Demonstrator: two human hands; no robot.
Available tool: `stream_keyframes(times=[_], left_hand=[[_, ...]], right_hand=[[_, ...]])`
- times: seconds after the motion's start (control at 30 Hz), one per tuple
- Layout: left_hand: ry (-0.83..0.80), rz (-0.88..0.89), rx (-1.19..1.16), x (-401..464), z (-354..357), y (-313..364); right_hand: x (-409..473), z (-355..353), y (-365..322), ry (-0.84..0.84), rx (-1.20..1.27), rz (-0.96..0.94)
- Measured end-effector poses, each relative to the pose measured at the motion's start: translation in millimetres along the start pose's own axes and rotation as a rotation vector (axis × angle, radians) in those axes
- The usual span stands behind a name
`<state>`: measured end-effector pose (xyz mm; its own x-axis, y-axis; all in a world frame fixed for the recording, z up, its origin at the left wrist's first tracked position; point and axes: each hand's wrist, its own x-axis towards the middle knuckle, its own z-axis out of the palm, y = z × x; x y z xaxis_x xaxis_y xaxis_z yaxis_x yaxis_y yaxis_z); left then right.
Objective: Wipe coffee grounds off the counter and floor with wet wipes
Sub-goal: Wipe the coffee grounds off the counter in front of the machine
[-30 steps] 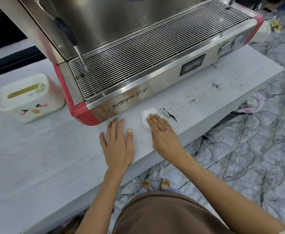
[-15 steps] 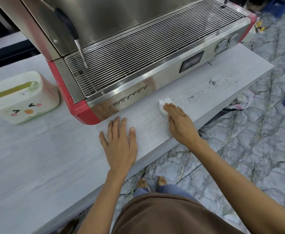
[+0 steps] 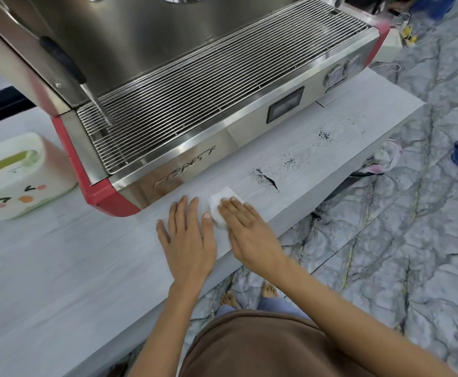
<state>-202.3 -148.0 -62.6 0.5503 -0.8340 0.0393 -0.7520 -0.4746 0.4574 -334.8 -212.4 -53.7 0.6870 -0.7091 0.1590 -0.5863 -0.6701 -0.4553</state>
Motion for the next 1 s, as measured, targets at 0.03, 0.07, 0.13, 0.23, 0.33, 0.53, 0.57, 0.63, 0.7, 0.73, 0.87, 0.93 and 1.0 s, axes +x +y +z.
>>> stream_keyframes(times=[0.03, 0.07, 0.13, 0.23, 0.33, 0.53, 0.57, 0.63, 0.7, 0.73, 0.87, 0.93, 1.0], left_hand=[[0.0, 0.0, 0.005, 0.5, 0.8, 2.4], [0.001, -0.001, 0.009, 1.0, 1.2, 4.3], [0.003, -0.004, 0.018, 1.5, 1.4, 6.1], [-0.001, -0.009, 0.038, 1.3, 2.1, 6.5], [-0.011, -0.01, 0.061, 1.3, 2.7, 6.6], [-0.02, -0.011, 0.062, 1.0, 2.2, 8.5], [-0.02, -0.01, 0.065, 0.8, 1.9, 8.6], [-0.019, -0.01, 0.071, 0.3, 1.3, 8.9], [-0.021, -0.009, 0.073, -0.2, 0.8, 9.2], [-0.02, -0.009, 0.076, -0.3, 0.9, 9.4], [-0.021, 0.001, 0.1, -1.1, 3.6, 14.2], [-0.044, 0.016, 0.113, -1.1, 8.1, 20.5], [-0.066, 0.031, 0.126, 0.4, 13.4, 27.7]], right_hand=[[3.2, 0.3, 2.1, -0.011, -0.01, 0.0], [6.6, 0.1, 5.4, -0.018, -0.016, 0.004], [12.5, -2.4, 14.1, -0.009, -0.014, 0.033], [18.5, -7.8, 29.6, 0.004, -0.033, 0.078], [21.3, -11.8, 42.8, 0.017, -0.049, 0.098], [26.9, -21.9, 61.3, 0.024, -0.032, 0.12], [27.4, -23.8, 64.0, 0.027, -0.028, 0.122], [28.4, -27.8, 70.5, 0.033, -0.026, 0.129], [29.5, -31.6, 77.0, 0.037, -0.025, 0.14], [30.2, -33.3, 79.5, 0.039, -0.022, 0.143], [33.3, -38.8, 86.2, 0.048, -0.011, 0.142], [35.2, -42.4, 87.9, 0.068, 0.04, 0.148], [36.3, -46.9, 86.8, 0.098, 0.098, 0.158]])
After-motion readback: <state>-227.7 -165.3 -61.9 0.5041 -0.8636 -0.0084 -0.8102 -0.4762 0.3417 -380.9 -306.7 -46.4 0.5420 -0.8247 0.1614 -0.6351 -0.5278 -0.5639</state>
